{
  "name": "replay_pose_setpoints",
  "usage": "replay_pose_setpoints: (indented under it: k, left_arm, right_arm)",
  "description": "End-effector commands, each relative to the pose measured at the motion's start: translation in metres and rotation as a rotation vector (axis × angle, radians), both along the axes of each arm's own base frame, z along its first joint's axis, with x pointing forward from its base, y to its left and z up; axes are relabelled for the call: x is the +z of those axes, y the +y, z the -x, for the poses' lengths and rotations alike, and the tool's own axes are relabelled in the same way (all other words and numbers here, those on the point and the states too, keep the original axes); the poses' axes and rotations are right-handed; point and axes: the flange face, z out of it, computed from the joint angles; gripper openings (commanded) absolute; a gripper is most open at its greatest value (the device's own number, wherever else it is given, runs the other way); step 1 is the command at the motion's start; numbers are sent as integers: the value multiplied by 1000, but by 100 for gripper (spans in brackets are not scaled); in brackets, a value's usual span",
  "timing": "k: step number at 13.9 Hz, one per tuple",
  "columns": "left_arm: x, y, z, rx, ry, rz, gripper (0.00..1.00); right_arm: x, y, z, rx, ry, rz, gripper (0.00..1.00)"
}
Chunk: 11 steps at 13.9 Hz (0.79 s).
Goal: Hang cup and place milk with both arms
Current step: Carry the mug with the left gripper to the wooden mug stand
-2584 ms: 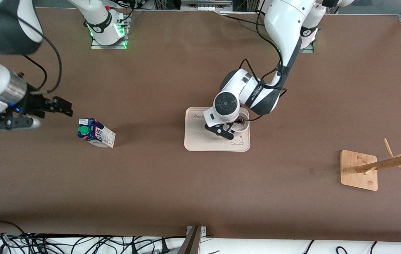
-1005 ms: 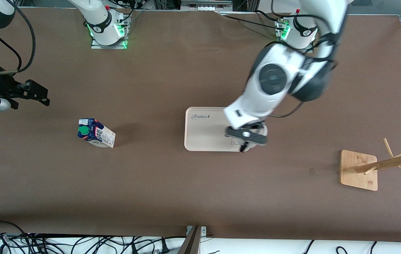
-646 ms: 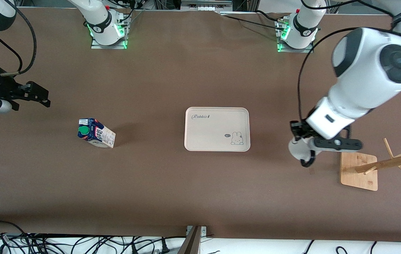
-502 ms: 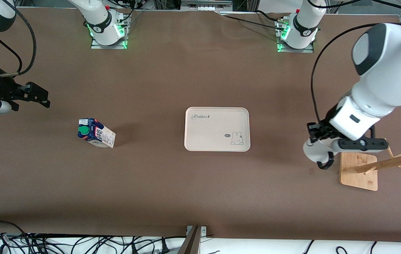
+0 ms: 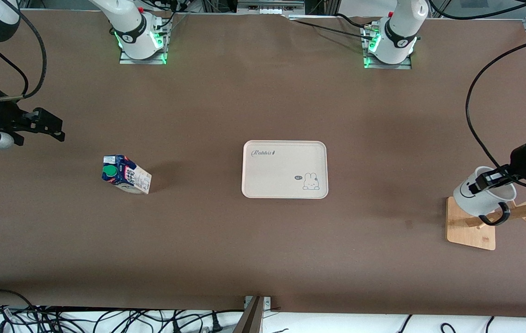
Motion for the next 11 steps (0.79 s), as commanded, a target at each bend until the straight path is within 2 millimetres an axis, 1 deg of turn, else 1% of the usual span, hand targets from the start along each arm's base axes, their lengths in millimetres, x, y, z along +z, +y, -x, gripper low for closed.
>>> replay_pose_setpoints:
  k: [1,2,3,6,7,8,9,11]
  left_arm:
    - [6,-10,3,-17,3,20,0]
    - [1,-3,2,-6,2,28,0]
    - [-5,-1,2,11,8,71,0]
    - [-17,49,0,98,-9,155,0]
    - [-21,62,0,96,-12,165,0]
    - [-24,70,0,85,-16,165,0]
    - [-25,84,1,97,-21,166,0]
    - [-30,94,0,113,-16,178,0]
  right_arm:
    - [6,1,-4,3,-11,-5,100]
    - [6,1,-4,3,-11,-5,100]
    - [6,1,-4,2,-11,-7,100]
    - [6,1,-4,4,-11,-7,100]
    - [6,1,-4,3,-11,-7,100]
    - [6,1,-4,4,-11,-7,100]
    - [6,1,-4,4,-11,-7,100]
    - [6,1,-4,4,-11,-7,100]
